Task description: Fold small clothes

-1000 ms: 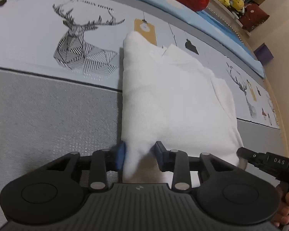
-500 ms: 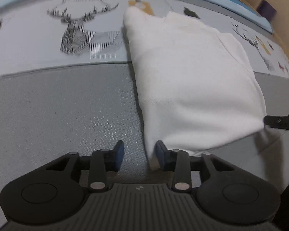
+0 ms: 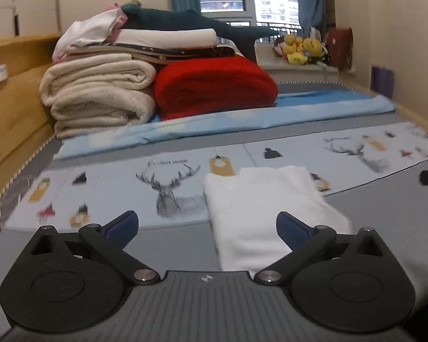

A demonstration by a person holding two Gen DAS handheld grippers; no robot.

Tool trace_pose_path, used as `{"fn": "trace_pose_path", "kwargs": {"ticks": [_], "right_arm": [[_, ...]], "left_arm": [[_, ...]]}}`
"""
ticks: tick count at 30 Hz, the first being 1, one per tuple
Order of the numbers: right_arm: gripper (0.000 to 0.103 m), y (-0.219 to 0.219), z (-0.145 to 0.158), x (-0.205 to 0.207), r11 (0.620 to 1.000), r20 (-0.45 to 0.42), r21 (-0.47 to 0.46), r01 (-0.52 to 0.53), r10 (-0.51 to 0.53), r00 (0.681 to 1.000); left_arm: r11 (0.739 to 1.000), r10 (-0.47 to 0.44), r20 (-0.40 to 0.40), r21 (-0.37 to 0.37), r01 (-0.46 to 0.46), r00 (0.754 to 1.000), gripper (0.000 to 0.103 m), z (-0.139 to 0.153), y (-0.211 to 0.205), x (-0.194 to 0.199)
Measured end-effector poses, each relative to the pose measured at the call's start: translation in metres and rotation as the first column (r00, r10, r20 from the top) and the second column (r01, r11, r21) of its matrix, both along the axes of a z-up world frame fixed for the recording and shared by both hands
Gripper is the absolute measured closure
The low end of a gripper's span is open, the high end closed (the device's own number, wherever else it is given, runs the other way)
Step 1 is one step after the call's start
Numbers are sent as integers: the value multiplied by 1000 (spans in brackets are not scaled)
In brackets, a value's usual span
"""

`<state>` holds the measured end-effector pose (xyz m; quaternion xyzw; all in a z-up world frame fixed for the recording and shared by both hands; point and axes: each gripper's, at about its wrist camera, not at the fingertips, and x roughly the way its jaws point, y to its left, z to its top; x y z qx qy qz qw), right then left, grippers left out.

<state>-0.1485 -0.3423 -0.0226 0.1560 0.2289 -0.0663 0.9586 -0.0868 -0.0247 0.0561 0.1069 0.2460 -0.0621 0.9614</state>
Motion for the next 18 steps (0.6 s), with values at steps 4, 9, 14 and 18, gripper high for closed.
{"fn": "trace_pose_path", "kwargs": {"ticks": [4,9,14,18], "right_arm": [[33,23,7,-54,998,99,-12,-68,69,993],[30,51,15,-95,990,185,-110,-86,105,977],[30,60,7,-93,993,149,-86,-75,87,985],[30,69,4,-82,993,120,-93,-69,80,989]], "left_arm": [[1000,-10,33,-9,11,999,0,8,-9,-58],[998,-31,55,-53,34,998,0,16,-10,-91],[996,-30,83,-77,37,996,0,-11,-8,-88],[993,43,-37,-106,-47,998,0,-33,-9,-62]]}}
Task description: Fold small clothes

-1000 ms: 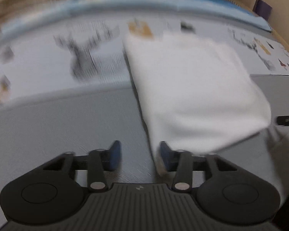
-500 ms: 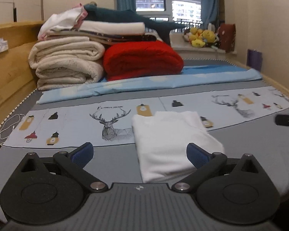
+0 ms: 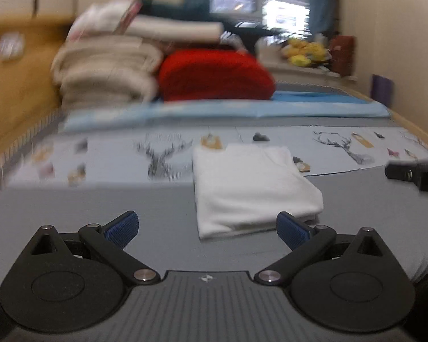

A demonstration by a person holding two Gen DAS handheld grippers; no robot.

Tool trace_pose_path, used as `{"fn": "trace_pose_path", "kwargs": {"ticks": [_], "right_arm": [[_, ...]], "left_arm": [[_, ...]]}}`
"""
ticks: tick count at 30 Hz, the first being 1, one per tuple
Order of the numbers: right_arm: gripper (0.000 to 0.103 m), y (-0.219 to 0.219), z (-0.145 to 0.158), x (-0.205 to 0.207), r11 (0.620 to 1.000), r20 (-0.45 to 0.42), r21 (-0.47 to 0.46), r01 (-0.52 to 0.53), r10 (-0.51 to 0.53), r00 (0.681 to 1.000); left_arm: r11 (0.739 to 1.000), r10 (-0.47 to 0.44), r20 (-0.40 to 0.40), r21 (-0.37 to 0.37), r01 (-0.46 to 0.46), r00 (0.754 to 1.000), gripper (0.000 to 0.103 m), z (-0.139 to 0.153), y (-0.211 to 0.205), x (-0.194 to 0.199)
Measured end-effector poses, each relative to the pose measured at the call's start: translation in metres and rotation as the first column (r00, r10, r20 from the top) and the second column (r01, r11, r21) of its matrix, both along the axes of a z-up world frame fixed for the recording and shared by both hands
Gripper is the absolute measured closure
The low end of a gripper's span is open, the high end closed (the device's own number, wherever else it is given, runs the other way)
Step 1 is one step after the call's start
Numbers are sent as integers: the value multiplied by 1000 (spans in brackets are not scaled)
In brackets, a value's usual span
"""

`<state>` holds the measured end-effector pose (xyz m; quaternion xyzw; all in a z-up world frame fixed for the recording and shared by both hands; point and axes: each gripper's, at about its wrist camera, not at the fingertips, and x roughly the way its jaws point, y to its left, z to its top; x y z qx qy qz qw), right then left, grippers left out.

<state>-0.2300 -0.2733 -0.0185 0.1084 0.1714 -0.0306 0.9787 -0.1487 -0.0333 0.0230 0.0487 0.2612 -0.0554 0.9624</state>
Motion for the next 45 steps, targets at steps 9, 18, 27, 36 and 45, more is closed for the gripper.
{"fn": "trace_pose_path", "kwargs": {"ticks": [9,18,27,36,45], "right_arm": [[30,27,-13,31,999,-93,-32,-16,13,996],[30,40,-19,44,999,-155,14,-44,46,987],[30,48,-19,40,996,-149,-39,-76,70,986],[30,48,-18,41,995,-148,-31,-99,94,985],[29,48,-18,41,994,-150,-27,-103,97,984]], "left_arm": [[996,83,-115,-10,-84,990,0,-17,-6,30],[998,67,-109,-3,-68,992,0,-21,-14,34],[998,58,-109,-16,-60,992,0,-22,-14,37],[999,40,-110,-14,-42,993,0,-22,-15,36],[999,40,-115,-16,-42,993,0,-22,-14,37]]}}
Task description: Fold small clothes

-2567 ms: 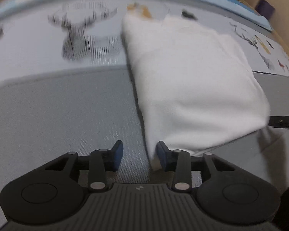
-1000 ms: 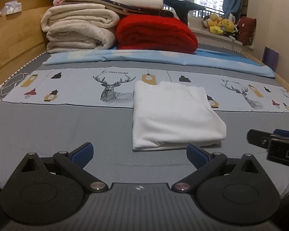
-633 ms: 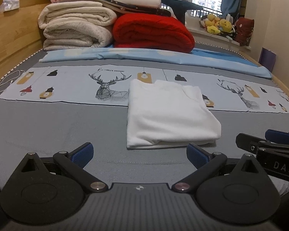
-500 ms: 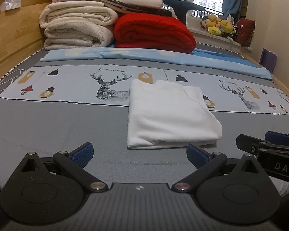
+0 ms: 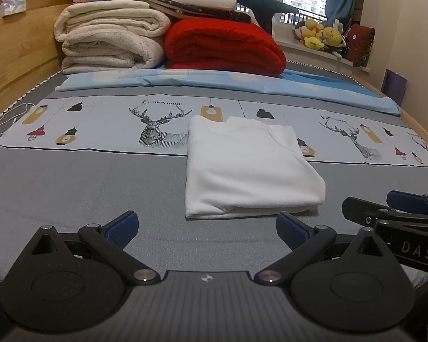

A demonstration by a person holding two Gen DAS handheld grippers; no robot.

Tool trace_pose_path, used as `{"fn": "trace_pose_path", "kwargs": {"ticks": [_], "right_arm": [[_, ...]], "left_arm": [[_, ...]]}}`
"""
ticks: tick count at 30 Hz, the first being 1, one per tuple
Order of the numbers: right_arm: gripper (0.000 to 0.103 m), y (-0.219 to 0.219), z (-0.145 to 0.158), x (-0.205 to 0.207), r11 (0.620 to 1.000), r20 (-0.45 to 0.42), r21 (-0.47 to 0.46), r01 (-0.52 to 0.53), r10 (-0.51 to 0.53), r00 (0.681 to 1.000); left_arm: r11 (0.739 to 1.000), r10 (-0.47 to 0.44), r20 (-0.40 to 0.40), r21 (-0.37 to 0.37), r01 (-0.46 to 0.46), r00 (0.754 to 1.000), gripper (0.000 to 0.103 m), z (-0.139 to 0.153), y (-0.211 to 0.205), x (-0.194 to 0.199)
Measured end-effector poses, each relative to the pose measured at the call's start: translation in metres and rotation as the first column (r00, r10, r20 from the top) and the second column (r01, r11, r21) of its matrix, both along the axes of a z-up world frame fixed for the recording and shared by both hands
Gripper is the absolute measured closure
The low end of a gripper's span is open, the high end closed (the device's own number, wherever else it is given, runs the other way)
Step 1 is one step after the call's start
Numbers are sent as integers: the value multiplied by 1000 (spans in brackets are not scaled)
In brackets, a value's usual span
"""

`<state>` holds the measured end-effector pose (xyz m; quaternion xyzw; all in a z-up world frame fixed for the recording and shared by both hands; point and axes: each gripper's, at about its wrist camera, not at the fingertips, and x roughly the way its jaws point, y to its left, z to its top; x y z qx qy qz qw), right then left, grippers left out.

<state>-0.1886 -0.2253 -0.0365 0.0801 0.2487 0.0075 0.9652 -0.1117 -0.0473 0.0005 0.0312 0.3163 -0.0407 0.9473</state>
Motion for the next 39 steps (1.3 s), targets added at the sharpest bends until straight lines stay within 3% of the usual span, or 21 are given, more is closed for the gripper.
{"fn": "trace_pose_path", "kwargs": {"ticks": [39], "right_arm": [[29,1,-3,2,1000,-11,2,2,-1,1000]], "left_arm": [[1000,-6,-7,2,6,1000,0,-3,1,2]]}}
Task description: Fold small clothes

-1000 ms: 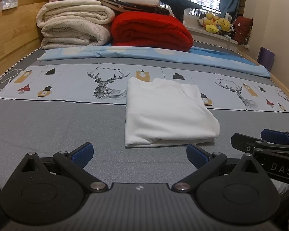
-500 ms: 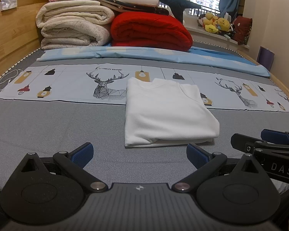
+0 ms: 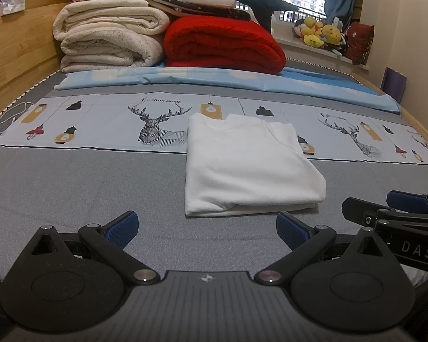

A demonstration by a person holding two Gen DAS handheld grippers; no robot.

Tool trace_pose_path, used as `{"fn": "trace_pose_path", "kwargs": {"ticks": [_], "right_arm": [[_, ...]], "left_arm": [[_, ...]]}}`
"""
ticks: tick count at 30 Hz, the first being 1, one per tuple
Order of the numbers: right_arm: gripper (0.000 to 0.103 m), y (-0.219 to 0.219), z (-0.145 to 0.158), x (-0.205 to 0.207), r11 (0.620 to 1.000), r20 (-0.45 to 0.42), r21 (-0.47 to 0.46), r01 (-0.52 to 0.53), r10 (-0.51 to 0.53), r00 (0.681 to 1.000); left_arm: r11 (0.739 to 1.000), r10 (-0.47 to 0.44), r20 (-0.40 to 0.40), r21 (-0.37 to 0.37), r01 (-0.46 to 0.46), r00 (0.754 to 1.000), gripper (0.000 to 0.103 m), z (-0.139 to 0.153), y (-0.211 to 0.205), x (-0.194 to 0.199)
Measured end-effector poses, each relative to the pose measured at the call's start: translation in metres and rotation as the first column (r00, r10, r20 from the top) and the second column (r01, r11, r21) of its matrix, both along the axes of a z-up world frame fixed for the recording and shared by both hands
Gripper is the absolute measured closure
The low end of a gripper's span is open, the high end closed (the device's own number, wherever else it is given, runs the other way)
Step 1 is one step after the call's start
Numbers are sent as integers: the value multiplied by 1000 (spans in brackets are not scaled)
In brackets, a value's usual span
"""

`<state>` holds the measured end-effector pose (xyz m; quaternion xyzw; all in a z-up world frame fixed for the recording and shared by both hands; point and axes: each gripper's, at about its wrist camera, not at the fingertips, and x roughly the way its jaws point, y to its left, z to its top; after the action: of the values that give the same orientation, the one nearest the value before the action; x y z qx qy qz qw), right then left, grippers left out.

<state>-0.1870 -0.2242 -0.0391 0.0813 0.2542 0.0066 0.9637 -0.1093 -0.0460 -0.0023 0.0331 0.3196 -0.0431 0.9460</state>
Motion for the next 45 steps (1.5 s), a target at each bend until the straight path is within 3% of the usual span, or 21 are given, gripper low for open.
{"fn": "trace_pose_path", "kwargs": {"ticks": [45], "right_arm": [[30,-2,-6,0,1000,-10,-3,-12,12,1000]], "left_arm": [[1000,-5,-15,-4,5,1000,0,-6,5,2]]}}
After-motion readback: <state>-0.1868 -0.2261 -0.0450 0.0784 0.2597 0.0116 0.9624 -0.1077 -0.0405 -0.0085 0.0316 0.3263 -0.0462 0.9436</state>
